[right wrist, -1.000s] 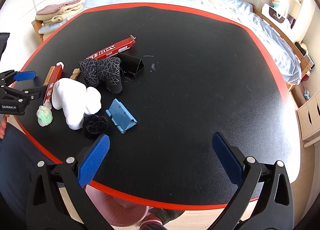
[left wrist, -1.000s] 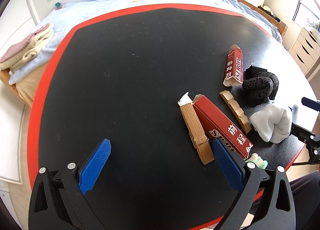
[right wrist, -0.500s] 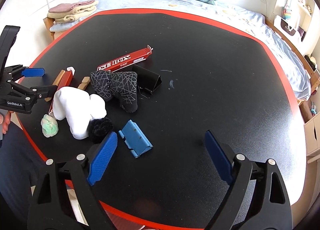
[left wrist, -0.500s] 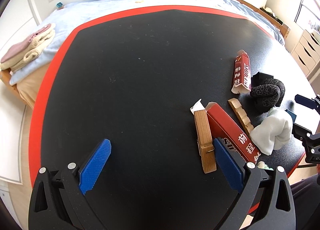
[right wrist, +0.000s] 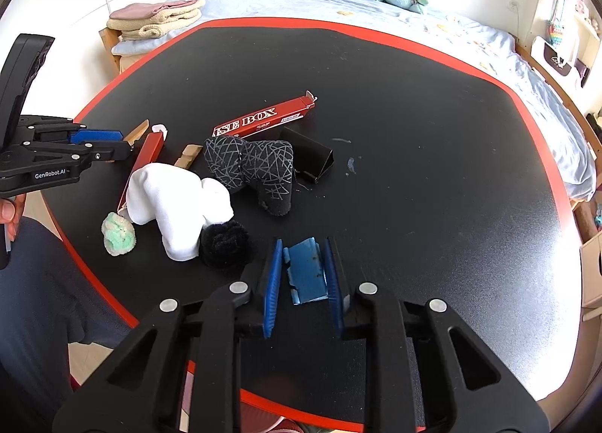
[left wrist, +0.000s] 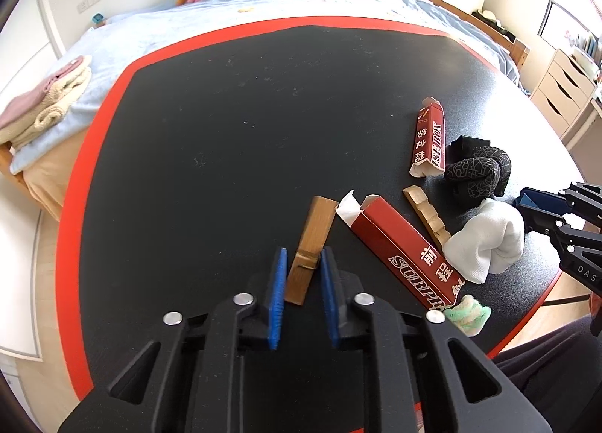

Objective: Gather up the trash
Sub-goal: 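Carry both held items over the pink wastebasket and open both tools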

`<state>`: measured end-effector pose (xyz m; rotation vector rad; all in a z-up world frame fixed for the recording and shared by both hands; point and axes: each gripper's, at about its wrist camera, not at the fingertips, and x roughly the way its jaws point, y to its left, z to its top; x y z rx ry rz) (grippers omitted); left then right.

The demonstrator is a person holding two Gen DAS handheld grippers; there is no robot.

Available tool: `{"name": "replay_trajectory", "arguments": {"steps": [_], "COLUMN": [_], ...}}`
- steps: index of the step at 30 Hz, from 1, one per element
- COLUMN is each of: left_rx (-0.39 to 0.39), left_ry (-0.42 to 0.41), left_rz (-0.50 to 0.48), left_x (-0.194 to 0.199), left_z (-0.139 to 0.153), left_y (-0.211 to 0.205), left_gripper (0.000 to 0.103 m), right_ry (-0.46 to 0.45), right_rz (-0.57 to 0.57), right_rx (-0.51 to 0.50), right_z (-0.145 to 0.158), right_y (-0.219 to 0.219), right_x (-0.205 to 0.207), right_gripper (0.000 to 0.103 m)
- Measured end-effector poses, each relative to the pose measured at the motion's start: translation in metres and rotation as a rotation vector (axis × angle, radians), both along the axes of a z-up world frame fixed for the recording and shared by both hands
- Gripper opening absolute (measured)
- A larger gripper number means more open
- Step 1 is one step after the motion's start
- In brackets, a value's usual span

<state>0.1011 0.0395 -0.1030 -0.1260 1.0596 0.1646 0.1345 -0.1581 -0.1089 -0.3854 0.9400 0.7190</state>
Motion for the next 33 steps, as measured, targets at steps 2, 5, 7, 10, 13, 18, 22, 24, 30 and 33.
{"name": "replay_trajectory", "arguments": {"steps": [2, 5, 7, 10, 13, 18, 22, 24, 30, 33], "left_rx": [-0.019, -0.026, -0.029, -0.03, -0.031, -0.034, -0.037, -0.037, -0.042, -0.051], "left_ry": [-0.002, -0.007, -0.016, -0.029, -0.049, -0.083, -0.105, -0.114, -0.124, -0.12], "left_rz": [-0.003, -0.006, -0.008, -0.018, -0.037, -0.082, -0.13, -0.158, -0.235, -0.271], "left_x": [0.0, -0.002, -0.004, -0.01, -0.019, -0.035, -0.052, -0.061, -0.086, -0.094], "left_z": [0.0, 0.002, 0.005, 0.012, 0.022, 0.045, 0.061, 0.066, 0.073, 0.073], "left_y": [0.002, 0.003, 0.003, 0.0, -0.002, -0.013, -0.028, -0.035, -0.063, -0.074], "left_gripper": [0.014, 0.014, 0.013, 0.013, 0.013, 0.013, 0.014, 0.013, 0.014, 0.014], "right_ry": [-0.001, 0.003, 0.001, -0.004, -0.014, -0.023, -0.03, -0.032, -0.03, -0.018], "right_rz": [-0.01, -0.026, -0.033, -0.042, -0.049, -0.051, -0.047, -0.046, -0.044, -0.04], "right_rx": [0.004, 0.015, 0.024, 0.039, 0.054, 0.082, 0.095, 0.1, 0.119, 0.126], "right_z": [0.001, 0.005, 0.009, 0.018, 0.03, 0.051, 0.062, 0.067, 0.074, 0.074], "right_y": [-0.001, -0.005, -0.008, -0.011, -0.015, -0.024, -0.03, -0.033, -0.044, -0.051], "right_x": [0.0, 0.0, -0.001, -0.005, -0.012, -0.031, -0.056, -0.069, -0.109, -0.128], "right_gripper": [0.021, 0.019, 0.019, 0.019, 0.019, 0.019, 0.019, 0.019, 0.019, 0.019]}}
